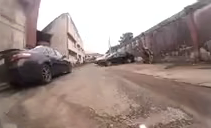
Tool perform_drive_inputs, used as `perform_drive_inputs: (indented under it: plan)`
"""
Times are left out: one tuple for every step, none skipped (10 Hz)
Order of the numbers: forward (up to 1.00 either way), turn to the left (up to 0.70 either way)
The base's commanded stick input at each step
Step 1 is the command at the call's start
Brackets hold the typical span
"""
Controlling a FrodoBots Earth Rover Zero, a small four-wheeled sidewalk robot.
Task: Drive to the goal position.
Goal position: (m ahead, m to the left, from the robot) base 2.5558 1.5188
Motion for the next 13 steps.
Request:
perform_drive_inputs:
  plan:
    - [0.70, 0.00]
    - [0.70, 0.00]
    - [0.70, 0.00]
    - [0.70, 0.00]
    - [0.70, 0.00]
    - [0.70, 0.00]
    - [0.70, 0.01]
    - [0.70, 0.14]
    - [0.70, 0.26]
    - [0.70, 0.35]
    - [0.70, 0.35]
    - [0.70, 0.35]
    - [0.70, 0.35]
